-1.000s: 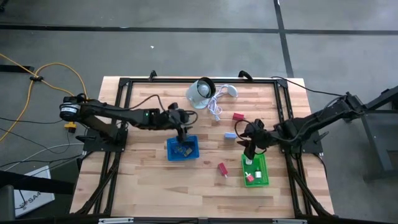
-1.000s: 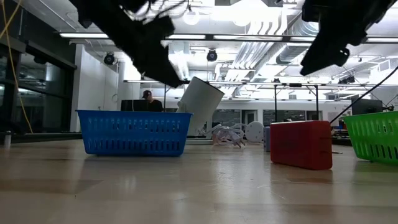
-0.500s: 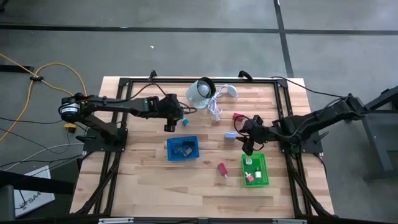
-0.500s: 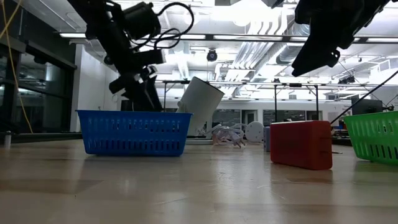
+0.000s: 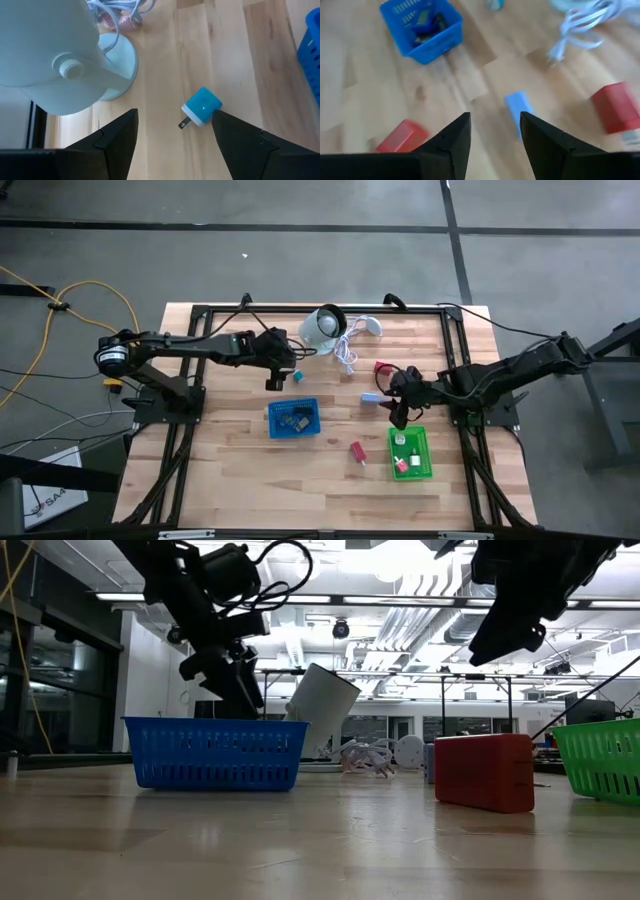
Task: Pick & Place Office items
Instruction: Put the blue charger adapter into the green bin
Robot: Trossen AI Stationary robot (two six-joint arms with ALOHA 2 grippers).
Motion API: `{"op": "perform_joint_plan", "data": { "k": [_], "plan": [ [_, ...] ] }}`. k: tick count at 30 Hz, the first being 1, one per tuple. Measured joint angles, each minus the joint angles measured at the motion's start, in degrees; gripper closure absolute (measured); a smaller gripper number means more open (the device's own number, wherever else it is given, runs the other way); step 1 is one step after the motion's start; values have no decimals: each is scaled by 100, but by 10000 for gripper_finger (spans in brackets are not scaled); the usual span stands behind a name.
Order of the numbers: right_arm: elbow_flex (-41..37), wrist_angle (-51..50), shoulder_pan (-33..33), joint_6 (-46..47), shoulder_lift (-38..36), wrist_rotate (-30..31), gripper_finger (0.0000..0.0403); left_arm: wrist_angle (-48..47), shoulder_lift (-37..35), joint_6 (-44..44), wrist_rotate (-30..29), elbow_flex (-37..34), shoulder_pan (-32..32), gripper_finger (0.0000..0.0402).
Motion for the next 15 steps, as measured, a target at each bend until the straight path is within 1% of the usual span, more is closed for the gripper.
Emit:
{"op": "perform_joint_plan", "data": {
  "k": [4,8,15],
  "plan": [
    [0,-2,0,85,2,-485,245,-21,0,-277,8,0,-96,156],
    [0,-2,4,87,2,-786,245,-19,0,-470,227,0,-229,156],
    [0,0,2,87,2,-753,245,-54,0,-524,321,4,-561,156]
  ]
}}
